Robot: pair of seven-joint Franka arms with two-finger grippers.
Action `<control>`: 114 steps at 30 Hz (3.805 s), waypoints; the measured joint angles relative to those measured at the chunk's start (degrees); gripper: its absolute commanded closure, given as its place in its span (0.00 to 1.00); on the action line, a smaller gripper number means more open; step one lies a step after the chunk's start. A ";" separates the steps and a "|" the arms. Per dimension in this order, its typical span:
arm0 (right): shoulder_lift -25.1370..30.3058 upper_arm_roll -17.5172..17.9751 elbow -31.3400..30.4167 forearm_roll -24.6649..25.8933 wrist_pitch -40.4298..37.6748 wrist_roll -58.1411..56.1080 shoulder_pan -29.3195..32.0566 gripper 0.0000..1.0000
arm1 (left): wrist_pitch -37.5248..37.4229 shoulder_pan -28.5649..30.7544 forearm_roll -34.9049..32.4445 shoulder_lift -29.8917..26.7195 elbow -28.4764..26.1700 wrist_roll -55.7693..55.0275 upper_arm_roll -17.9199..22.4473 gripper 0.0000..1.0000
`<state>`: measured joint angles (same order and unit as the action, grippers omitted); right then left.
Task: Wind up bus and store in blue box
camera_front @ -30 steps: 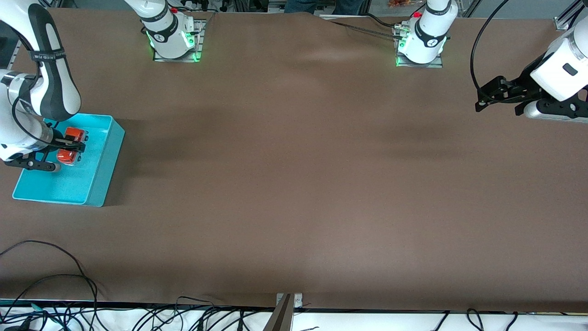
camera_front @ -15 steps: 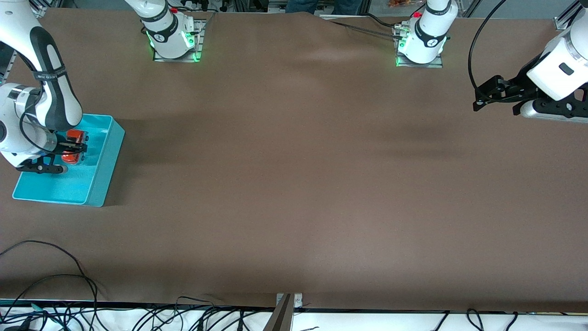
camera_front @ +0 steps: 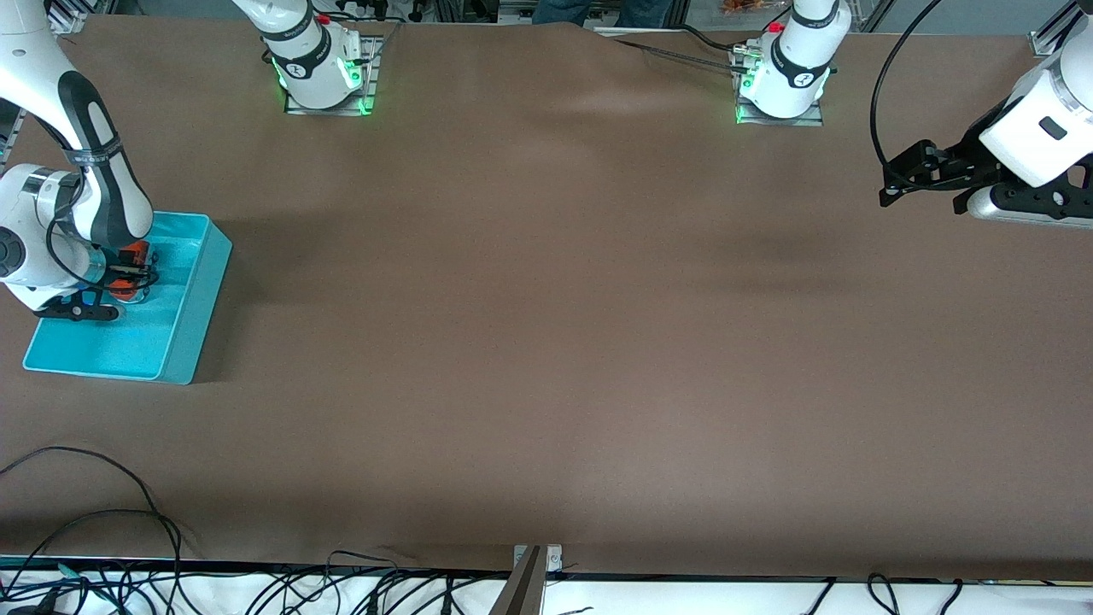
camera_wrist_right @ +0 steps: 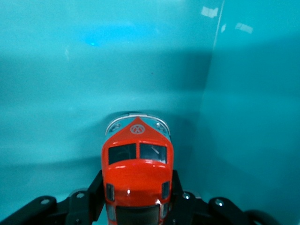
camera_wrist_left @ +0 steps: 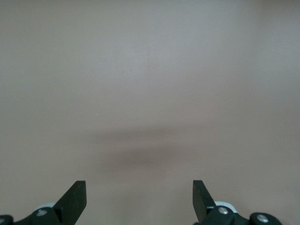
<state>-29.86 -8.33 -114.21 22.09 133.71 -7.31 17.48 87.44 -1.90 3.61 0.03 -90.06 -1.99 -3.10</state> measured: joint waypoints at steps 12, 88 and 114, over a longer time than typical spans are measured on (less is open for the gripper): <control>-0.91 0.72 0.13 0.20 1.46 6.15 0.32 0.00 | 0.00 0.04 0.00 0.00 0.00 0.00 0.06 0.00; 33.25 14.97 13.40 -24.10 -40.91 13.94 -12.00 0.00 | -2.58 0.07 0.00 0.00 0.23 -0.10 0.00 0.00; 33.14 15.13 14.22 -22.26 -40.97 14.07 -12.16 0.00 | -2.63 0.23 0.00 0.00 0.24 -0.10 0.18 0.00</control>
<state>3.28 6.81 -99.99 -0.17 92.74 6.76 5.32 84.81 -1.67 3.61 0.03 -89.82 -2.09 -2.92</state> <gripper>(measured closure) 0.000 0.000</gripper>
